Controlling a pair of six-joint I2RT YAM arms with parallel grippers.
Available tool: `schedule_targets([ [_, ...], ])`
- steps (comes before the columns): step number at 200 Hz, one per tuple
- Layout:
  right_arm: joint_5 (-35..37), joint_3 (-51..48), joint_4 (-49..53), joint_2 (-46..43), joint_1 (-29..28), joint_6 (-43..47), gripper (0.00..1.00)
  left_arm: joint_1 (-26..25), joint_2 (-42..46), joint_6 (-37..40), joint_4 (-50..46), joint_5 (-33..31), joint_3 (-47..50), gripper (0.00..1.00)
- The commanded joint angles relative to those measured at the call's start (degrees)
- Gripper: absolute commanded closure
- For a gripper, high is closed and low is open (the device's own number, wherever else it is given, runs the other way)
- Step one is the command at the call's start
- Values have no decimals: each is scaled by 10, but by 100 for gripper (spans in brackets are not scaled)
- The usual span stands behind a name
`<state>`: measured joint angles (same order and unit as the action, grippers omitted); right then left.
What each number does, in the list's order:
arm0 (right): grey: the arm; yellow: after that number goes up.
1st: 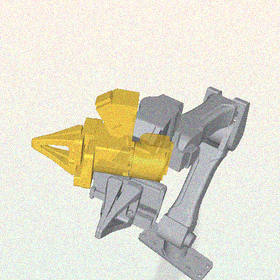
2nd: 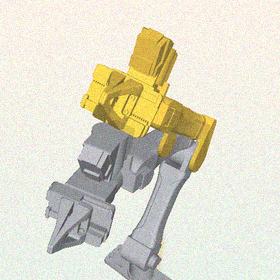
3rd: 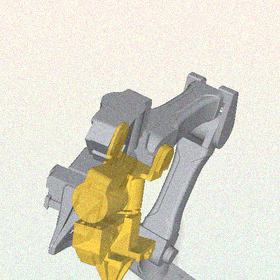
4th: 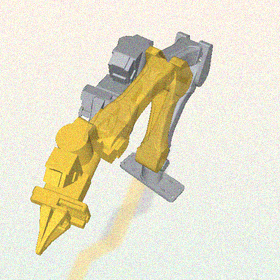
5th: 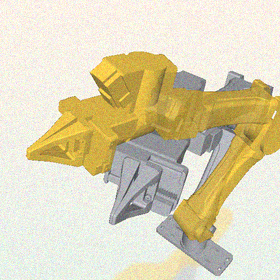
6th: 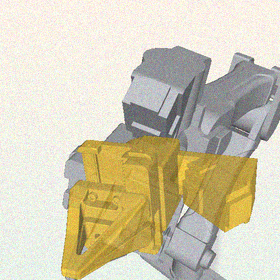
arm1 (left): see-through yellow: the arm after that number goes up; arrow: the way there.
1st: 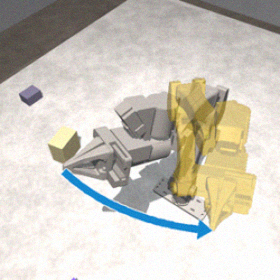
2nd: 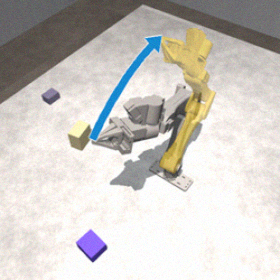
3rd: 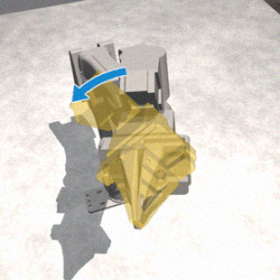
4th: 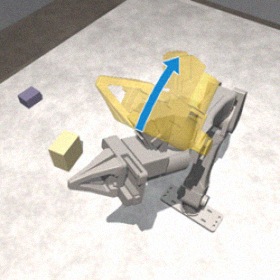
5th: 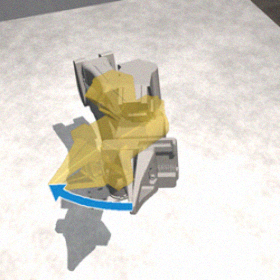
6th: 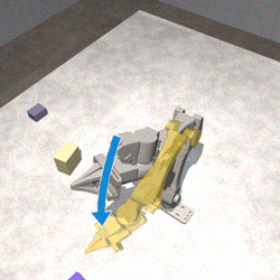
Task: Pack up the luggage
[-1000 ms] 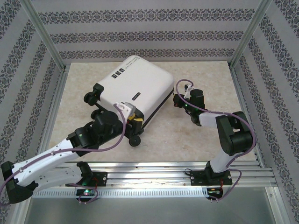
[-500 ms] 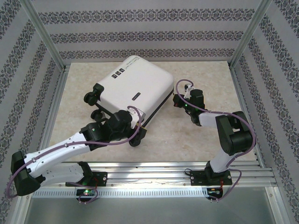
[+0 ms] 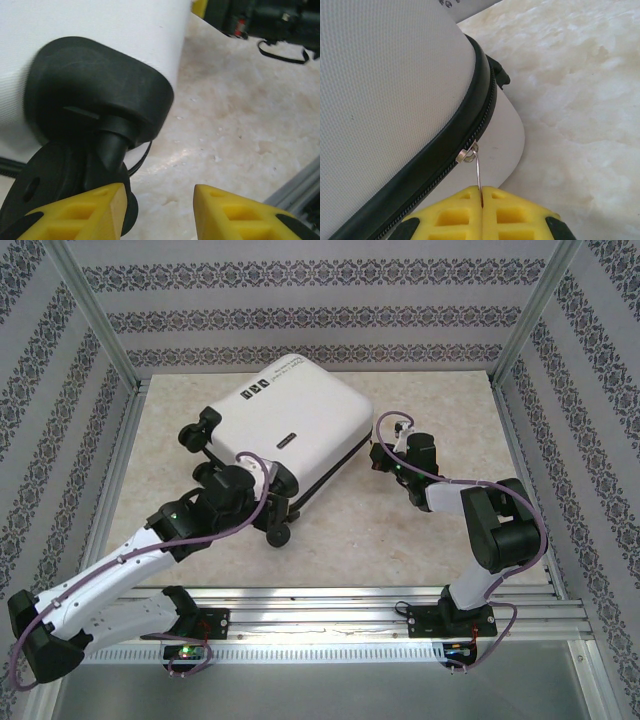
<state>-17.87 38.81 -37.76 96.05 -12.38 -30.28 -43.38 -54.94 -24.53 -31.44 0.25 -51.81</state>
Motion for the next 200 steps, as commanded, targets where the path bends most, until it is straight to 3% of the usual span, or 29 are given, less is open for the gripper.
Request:
schedule_targets([
  [1,23,-14,-23,-7,-7,-1,100,48,-1,-29,-33,-35,30,58],
  [129,58,-43,-21,-34,-103,35,100,279,-16,-76,42,7,60,59],
  [169,63,-45,-22,-34,-106,37,100,287,17,-115,81,58,73,46],
  [200,63,-43,-24,-29,-105,39,100,287,58,-154,119,118,102,43],
])
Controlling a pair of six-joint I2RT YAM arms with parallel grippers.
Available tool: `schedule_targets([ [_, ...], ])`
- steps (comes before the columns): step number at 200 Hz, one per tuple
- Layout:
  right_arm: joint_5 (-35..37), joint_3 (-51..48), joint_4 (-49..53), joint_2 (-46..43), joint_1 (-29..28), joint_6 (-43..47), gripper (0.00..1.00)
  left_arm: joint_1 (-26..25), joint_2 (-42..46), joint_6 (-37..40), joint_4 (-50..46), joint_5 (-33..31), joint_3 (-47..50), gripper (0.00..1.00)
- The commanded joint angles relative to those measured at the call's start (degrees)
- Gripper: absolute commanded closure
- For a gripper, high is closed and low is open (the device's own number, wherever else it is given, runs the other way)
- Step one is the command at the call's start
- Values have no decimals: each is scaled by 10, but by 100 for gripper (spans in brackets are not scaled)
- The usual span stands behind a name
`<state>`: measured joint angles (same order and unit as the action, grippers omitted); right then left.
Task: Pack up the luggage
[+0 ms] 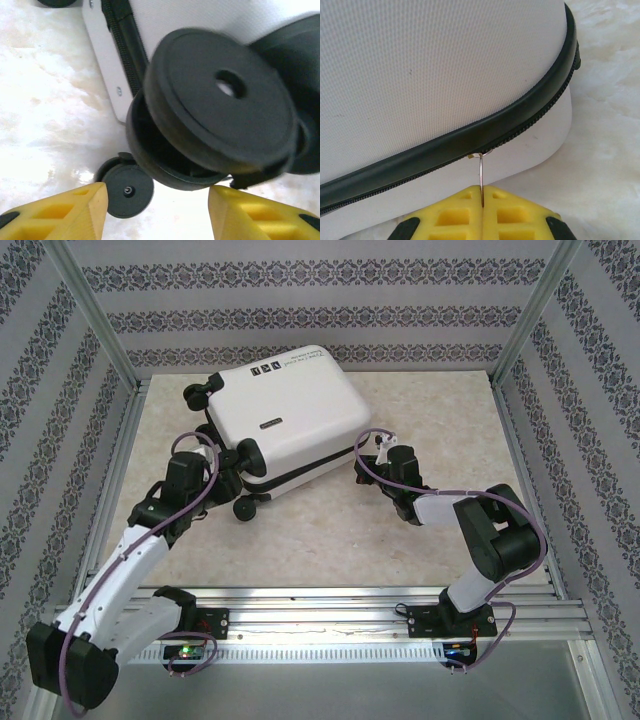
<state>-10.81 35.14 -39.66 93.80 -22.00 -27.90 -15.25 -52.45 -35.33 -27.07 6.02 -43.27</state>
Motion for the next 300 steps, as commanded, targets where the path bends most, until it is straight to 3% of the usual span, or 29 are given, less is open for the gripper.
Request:
schedule_targets([
  [1,-7,-7,-5,-6,-9,15,100,5,34,-48,76,62,17,43],
  [29,-10,-5,-7,1,-9,13,100,6,59,-71,83,83,28,42],
  [91,-8,-6,-8,1,-9,14,100,4,57,-138,169,116,70,28],
  [189,-8,-6,-7,0,-9,15,100,4,43,-160,209,51,101,22],
  [226,-7,-7,-5,-3,-9,16,100,4,30,-161,226,43,100,34],
  [253,-7,-7,-4,-5,-7,17,100,4,24,-156,230,43,99,49],
  [300,-4,-5,6,-12,9,20,100,6,46,-144,199,16,94,56],
])
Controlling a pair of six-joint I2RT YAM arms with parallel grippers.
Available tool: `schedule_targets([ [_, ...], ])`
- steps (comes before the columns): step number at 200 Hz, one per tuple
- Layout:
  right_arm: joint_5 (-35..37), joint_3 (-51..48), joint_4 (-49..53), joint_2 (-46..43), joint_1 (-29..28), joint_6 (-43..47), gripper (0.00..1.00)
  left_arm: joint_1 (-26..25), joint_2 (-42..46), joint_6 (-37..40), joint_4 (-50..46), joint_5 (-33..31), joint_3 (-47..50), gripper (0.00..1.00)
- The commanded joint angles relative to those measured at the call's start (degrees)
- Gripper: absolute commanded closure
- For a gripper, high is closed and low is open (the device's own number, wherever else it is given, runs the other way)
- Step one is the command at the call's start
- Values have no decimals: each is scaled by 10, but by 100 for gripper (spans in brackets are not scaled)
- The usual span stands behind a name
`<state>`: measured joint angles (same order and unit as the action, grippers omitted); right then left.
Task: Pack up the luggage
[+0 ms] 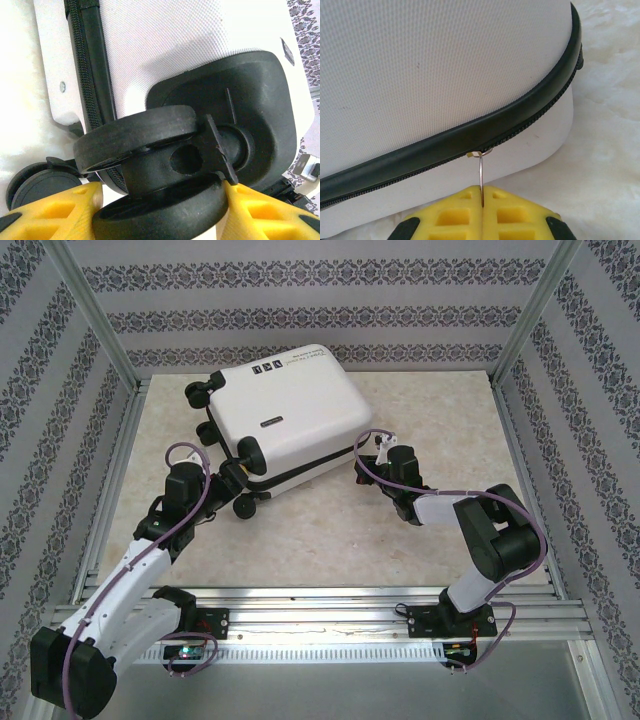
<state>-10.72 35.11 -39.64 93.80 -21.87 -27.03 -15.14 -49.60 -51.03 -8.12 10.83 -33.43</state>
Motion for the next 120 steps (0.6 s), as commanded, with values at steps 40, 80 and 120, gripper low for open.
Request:
schedule_targets([
  [40,1,8,30,-10,36,6,100,5,33,39,-45,-66,-25,58],
  [80,5,24,36,11,59,-7,100,10,33,65,-75,-67,-43,61],
  [120,5,35,40,22,91,-22,100,25,35,88,-105,-67,-53,62],
])
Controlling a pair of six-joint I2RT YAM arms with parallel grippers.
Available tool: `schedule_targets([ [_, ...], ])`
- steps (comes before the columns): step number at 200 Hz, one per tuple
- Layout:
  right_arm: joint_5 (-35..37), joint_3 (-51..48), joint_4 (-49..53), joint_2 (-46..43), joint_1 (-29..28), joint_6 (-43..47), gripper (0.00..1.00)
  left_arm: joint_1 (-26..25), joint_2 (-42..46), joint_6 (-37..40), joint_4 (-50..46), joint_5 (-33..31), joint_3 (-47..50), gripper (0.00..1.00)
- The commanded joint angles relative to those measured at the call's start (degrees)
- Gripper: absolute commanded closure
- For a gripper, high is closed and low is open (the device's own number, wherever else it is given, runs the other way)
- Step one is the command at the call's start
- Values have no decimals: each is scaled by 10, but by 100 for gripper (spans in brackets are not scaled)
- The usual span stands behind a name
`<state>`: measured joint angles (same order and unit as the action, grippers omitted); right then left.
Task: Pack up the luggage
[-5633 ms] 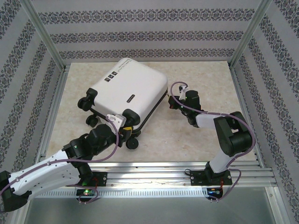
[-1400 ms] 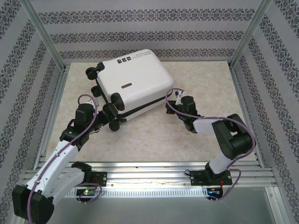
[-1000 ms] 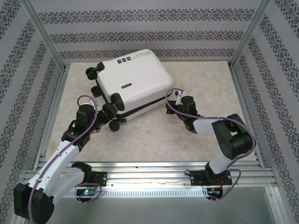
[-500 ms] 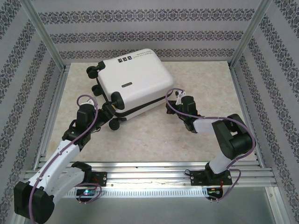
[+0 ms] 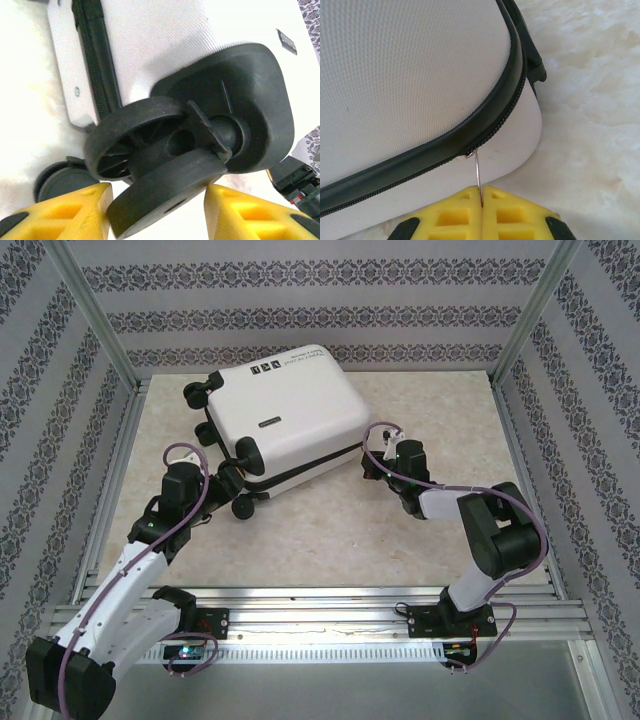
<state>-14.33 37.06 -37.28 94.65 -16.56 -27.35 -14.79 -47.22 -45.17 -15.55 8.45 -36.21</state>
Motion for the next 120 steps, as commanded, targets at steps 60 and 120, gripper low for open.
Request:
schedule_targets([
  [60,-2,-6,-29,3,31,-13,100,49,3,58,-49,-25,-52,61],
  [120,13,-10,-23,2,0,5,100,42,10,-65,62,130,-22,34],
])
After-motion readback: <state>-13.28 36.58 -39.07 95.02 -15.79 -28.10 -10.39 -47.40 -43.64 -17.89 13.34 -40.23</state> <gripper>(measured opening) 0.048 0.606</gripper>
